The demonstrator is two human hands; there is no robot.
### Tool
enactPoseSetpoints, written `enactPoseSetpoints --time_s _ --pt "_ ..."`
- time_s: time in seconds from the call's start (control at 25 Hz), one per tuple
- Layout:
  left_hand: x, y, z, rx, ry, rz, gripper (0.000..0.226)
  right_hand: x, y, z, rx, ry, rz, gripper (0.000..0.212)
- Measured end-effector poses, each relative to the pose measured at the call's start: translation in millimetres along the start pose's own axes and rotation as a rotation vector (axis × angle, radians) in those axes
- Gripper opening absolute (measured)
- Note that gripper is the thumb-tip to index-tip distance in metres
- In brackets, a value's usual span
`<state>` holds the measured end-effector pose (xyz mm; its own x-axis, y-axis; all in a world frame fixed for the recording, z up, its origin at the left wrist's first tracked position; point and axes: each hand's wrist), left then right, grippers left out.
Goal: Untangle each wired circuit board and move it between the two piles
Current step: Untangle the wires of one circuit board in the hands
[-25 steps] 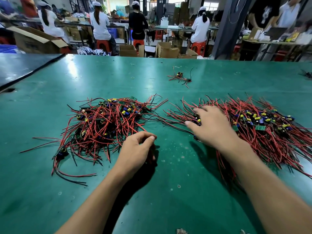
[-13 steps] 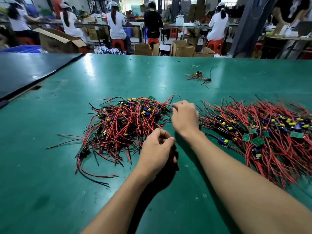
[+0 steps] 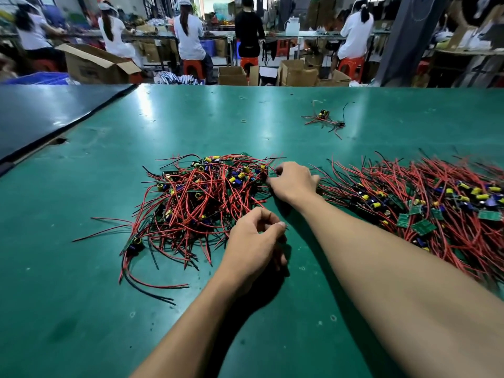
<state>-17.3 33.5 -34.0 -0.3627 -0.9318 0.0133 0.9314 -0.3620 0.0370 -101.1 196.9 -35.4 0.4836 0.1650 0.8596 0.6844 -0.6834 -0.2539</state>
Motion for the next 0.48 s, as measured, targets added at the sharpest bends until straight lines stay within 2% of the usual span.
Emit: enactPoseSetpoints --time_s 0.16,0.28,0.4,0.48 --pt "0.7 1.2 -0.2 0.002 0.011 -0.008 0.015 30.7 2.3 -0.9 -0.013 -0.26 0.186 0.037" --pt "-0.3 2.0 -0.3 0.005 0.033 -0.012 0.016 59.1 12.0 -2.6 0.015 -0.648 0.335 0.027" --pt "-1.6 0.1 0.4 -0.012 0.036 -0.005 0.015 80.0 40.7 -3.0 0.021 -1.083 0.242 0.009" --pt "-3.4 -0.8 -0.2 0.006 0.076 0.014 0.015 88.8 59.2 5.2 -0.044 -1.246 0.121 0.016"
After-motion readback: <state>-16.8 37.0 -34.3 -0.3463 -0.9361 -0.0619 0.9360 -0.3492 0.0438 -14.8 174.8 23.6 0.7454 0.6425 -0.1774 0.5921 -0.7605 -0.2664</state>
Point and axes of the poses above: each hand's wrist, its own y-axis away from the middle knuckle, its own x-axis out of the back of the hand, z = x × y, and after that the axes turned 10 degrees about z, right-handed
